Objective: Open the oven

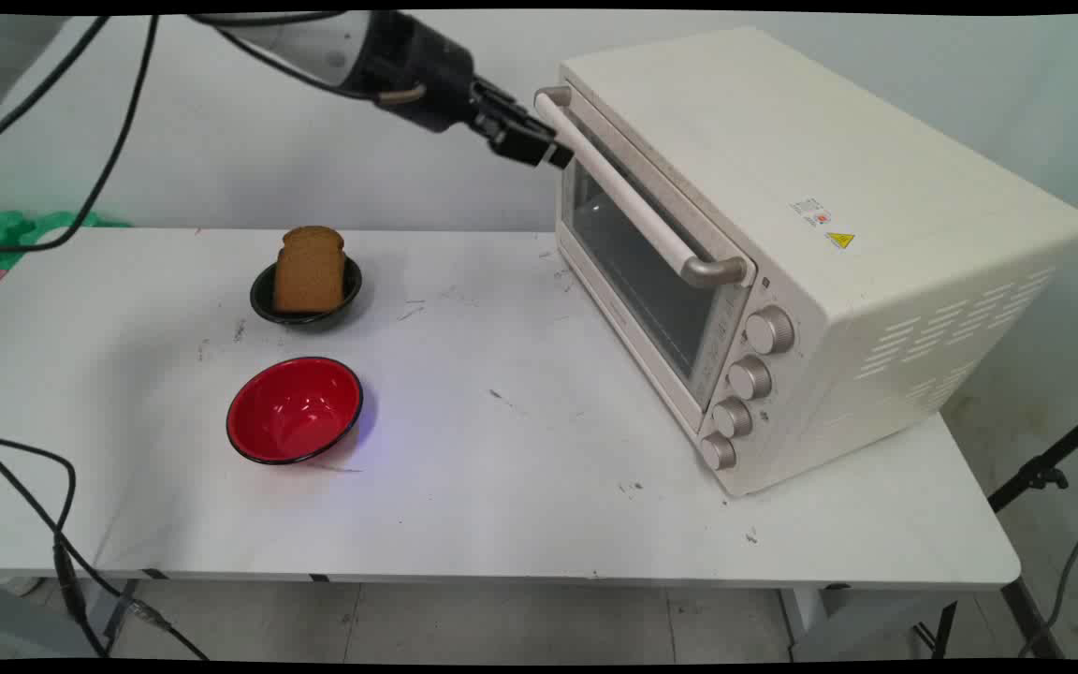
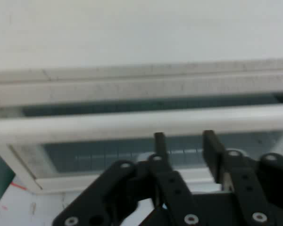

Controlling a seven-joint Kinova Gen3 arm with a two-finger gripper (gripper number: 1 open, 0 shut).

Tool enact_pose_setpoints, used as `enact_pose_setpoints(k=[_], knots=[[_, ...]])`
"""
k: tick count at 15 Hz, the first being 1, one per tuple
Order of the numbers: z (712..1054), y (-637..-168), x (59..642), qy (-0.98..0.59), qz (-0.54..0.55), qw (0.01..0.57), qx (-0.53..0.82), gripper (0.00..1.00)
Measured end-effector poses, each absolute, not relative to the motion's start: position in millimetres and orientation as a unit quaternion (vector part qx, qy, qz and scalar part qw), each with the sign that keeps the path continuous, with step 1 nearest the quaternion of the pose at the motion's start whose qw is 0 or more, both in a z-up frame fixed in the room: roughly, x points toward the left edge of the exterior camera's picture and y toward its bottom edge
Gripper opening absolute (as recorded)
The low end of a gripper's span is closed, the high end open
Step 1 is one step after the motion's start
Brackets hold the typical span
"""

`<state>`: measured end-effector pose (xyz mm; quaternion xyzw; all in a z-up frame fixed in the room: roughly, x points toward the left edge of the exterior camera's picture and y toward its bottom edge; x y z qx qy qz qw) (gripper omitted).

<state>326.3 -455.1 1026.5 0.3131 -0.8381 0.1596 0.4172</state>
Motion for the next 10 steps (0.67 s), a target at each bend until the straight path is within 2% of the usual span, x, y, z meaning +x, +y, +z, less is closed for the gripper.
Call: enact_pose_setpoints(k=[10], knots=[[1023, -486, 288, -0.833, 0.179, 0.416, 0.317, 0.00]])
